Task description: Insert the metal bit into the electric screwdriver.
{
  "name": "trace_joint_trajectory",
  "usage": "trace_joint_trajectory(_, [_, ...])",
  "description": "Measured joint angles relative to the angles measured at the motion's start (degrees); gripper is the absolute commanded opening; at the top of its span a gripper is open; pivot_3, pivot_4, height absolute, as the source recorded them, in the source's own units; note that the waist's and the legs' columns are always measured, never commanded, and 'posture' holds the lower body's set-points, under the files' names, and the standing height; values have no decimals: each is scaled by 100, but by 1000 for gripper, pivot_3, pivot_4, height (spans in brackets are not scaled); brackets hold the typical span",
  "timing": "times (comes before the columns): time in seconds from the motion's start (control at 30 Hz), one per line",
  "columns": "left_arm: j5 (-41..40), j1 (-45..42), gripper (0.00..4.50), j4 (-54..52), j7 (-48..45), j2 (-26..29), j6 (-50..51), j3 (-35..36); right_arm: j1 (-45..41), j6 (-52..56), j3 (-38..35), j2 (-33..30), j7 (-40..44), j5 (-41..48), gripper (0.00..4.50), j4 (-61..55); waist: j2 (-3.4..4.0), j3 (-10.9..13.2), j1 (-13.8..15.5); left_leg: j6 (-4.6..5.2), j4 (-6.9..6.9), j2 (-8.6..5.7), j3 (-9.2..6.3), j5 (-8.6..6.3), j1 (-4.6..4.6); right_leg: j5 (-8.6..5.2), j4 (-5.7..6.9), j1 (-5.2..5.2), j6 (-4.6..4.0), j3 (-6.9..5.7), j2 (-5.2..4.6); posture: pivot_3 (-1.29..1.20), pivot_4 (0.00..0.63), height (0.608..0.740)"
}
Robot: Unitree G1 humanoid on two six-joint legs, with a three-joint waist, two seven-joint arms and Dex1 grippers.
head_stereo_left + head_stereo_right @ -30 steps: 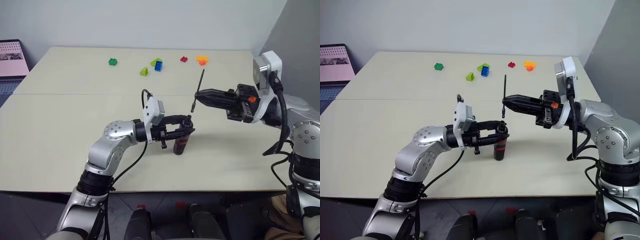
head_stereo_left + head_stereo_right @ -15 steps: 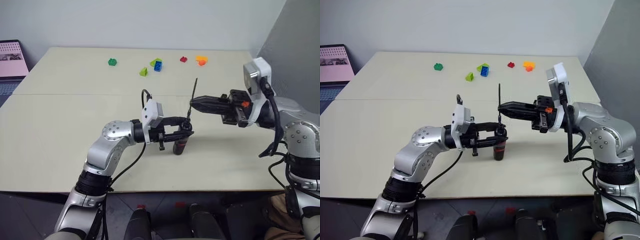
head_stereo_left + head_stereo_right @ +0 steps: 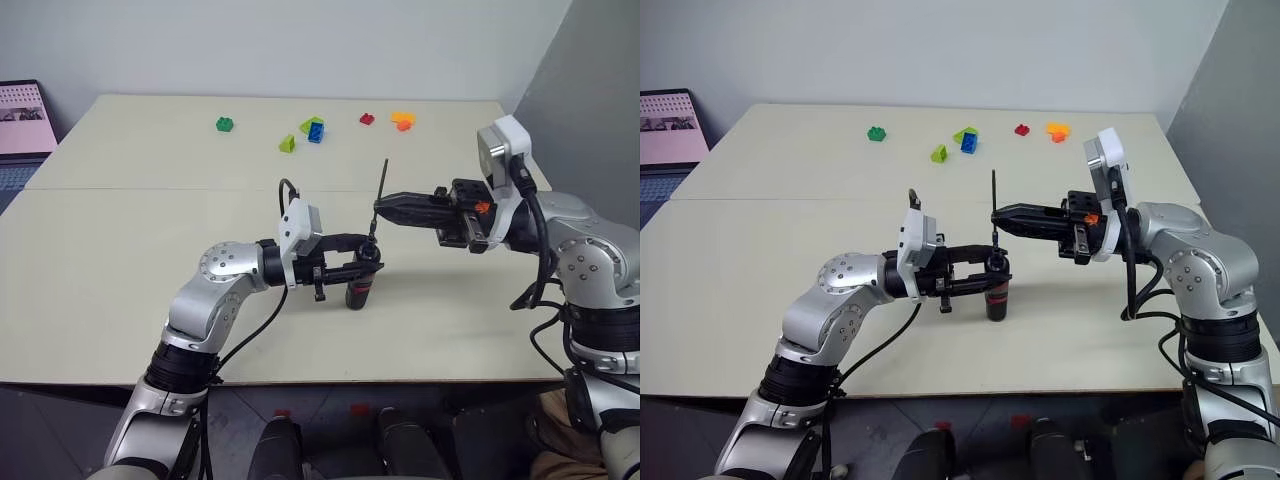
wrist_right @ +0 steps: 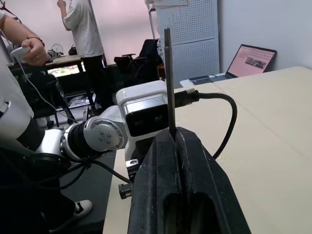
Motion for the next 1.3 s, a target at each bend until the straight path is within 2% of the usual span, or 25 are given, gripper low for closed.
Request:
trace_joint_trajectory(0.67, [-4,12,1611,-3,-35,83,-31,-2,-8,-563,259,-114,653,-537,0,184,1,-1,-3,0,1,0,1,0,11,-5,2,7,-8,2,1,0,150,740])
trace_joint_trajectory(1.07, [-2,12,1611,-5,-124,142,-87,-4,-572,-817,663,-224,1508,-998,0,859,1,-1,-6,1,1,3,1,1,14,-3,5,8,-6,2,3,0,150,740])
trace_joint_trajectory(1.3, [-1,12,1611,-5,-139,144,-101,-5,-677,-793,693,-231,1650,-1063,0,918,1,-1,-3,1,0,3,2,0,14,-2,5,8,-5,2,4,0,150,740])
